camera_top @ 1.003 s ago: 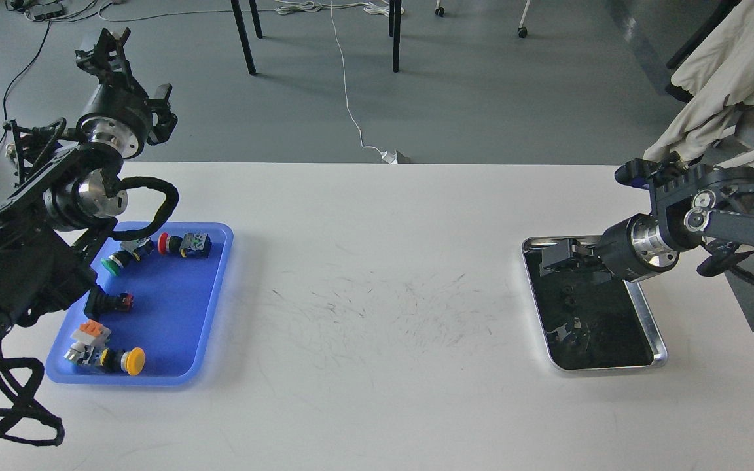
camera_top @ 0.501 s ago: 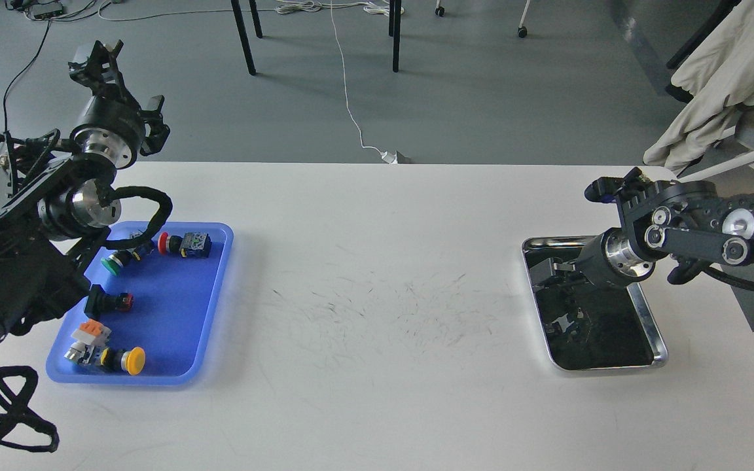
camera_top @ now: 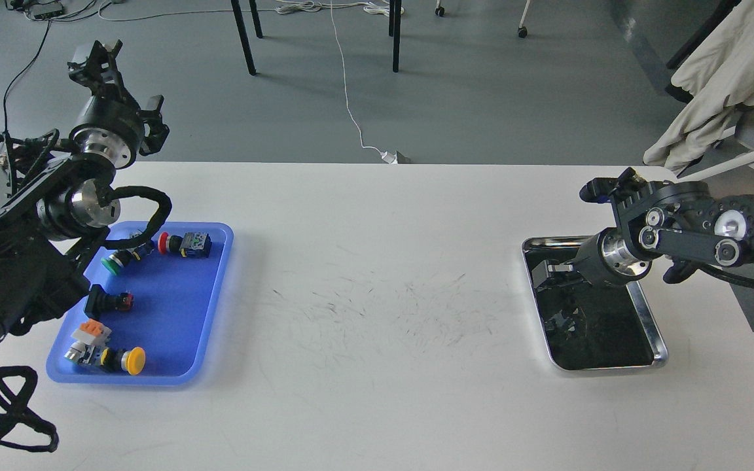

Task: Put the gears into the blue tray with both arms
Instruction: 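Lower the right gripper and grasp a small black part in the metal tray, then carry the black part toward the table center and release it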

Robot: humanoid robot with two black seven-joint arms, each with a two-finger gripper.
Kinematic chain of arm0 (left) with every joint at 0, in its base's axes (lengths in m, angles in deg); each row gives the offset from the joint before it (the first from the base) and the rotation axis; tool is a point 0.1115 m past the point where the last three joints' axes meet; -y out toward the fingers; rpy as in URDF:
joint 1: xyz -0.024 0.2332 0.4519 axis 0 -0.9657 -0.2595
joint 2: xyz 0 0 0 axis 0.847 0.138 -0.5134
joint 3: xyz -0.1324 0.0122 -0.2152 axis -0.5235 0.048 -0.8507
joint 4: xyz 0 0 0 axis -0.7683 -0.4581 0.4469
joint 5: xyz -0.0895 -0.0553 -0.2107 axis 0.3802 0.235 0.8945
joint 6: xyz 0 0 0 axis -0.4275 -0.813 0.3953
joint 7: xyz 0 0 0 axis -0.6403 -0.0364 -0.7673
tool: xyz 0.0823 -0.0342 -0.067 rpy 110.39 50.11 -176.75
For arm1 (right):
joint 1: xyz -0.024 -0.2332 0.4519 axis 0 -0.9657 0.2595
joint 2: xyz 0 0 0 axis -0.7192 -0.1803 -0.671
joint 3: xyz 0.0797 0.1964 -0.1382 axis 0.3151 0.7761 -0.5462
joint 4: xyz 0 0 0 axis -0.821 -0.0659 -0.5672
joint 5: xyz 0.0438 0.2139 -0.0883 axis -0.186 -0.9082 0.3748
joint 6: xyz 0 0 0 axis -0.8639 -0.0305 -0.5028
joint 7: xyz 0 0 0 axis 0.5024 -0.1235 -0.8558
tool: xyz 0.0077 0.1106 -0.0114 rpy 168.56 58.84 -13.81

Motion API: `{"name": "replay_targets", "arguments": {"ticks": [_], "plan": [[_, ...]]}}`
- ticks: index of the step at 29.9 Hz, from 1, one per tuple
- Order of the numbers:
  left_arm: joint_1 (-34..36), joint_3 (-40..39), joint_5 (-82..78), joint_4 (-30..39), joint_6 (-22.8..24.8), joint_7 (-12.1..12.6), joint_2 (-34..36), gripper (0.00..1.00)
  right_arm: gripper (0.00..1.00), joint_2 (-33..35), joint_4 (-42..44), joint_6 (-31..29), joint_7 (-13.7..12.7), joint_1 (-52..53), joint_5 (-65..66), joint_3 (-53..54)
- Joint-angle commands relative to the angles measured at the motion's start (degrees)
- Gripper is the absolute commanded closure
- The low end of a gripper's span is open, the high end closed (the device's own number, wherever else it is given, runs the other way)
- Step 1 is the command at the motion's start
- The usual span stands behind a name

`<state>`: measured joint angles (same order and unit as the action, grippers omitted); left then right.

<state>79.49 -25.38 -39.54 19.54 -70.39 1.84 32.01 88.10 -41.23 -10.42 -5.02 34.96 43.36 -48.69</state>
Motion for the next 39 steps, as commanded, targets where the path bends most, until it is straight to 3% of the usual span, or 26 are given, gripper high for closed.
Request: {"name": "replay_targets", "arguments": {"ticks": [1, 9, 12, 18, 20, 23, 33, 39], "plan": [[0.0, 0.1, 0.0, 0.0, 0.0, 0.0, 0.0, 0.02, 0.3, -0.1, 0.4, 0.0, 0.0, -0.5, 0.0, -0.1], [0.0, 0.0, 0.0, 0.0, 0.0, 0.0, 0.0, 0.02, 0.3, -0.2, 1.9, 0.0, 0.0, -1.6, 0.1, 0.0], [0.0, 0.0, 0.0, 0.0, 0.0, 0.0, -0.1, 0.02, 0.34, -0.9, 2.6, 0.0, 0.1, -2.1, 0.1, 0.0], [0.0, 0.0, 0.0, 0.0, -0.1, 0.0, 0.0, 0.02, 0.7, -1.2, 2.7, 0.0, 0.2, -2.0, 0.5, 0.0], [0.0, 0.0, 0.0, 0.0, -0.1, 0.0, 0.0, 0.02, 0.75, -1.2, 2.7, 0.0, 0.1, -1.9, 0.4, 0.0], [0.0, 0.1, 0.0, 0.0, -0.1, 0.0, 0.0, 0.02, 0.98, -1.2, 2.7, 0.0, 0.2, -1.5, 0.3, 0.1], [-0.1, 0.1, 0.0, 0.0, -0.1, 0.1, 0.7, 0.02, 0.98, 3.9, -3.3, 0.0, 0.1, 9.1, -0.9, 3.4], [-0.1, 0.1, 0.0, 0.0, -0.1, 0.2, 0.8, 0.02, 0.98, -1.3, -2.8, 0.0, 0.5, 9.7, -8.5, 10.1]]}}
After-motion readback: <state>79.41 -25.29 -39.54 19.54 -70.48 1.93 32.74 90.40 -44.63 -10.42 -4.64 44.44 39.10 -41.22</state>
